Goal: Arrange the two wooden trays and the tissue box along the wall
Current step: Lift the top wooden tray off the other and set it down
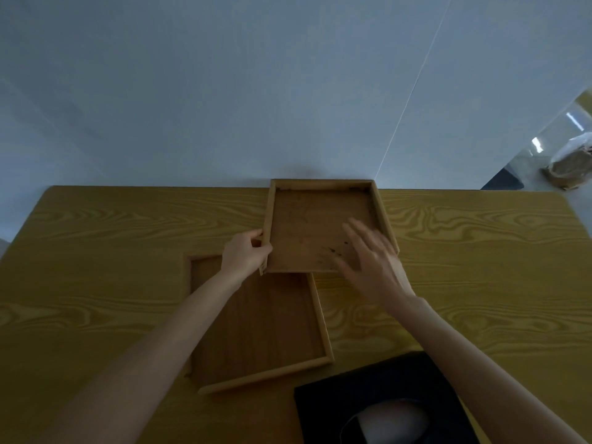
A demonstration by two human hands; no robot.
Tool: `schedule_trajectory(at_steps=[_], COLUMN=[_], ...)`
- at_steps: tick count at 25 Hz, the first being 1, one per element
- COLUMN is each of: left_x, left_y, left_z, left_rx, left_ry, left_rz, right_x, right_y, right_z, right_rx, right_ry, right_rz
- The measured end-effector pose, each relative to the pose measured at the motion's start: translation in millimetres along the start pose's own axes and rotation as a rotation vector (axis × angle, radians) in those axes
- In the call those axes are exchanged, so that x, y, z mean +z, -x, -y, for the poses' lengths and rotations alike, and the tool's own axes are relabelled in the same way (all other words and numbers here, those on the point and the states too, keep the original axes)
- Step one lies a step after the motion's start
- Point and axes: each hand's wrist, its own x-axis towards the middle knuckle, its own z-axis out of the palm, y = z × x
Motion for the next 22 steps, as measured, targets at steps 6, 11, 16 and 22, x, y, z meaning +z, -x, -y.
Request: schedule_trajectory(at_steps=[6, 11, 16, 22], left_x=[-4.3, -13.3, -18.8, -18.0], left_y=[-3.4, -6.9, -15.1, -28.2], left_z=[0.5, 7.7, 28.5, 43.7], left_rx=[0.027, 0.112, 0.263, 0.348], left_ry=[-0.003, -0.046, -0.531, -0.689], left_rz=[0.059, 0.068, -0.02, -0.02], right_x=[21.5, 23.2, 19.8, 19.0], right_y=[13.1, 11.8, 11.0, 12.0], right_z=[7.6, 8.2, 6.8, 10.2], right_rx=[-0.167, -0.192, -0.184, -0.16], right_ry=[0.044, 0.032, 0.023, 0.02], right_rz=[0.009, -0.06, -0.034, -0.057])
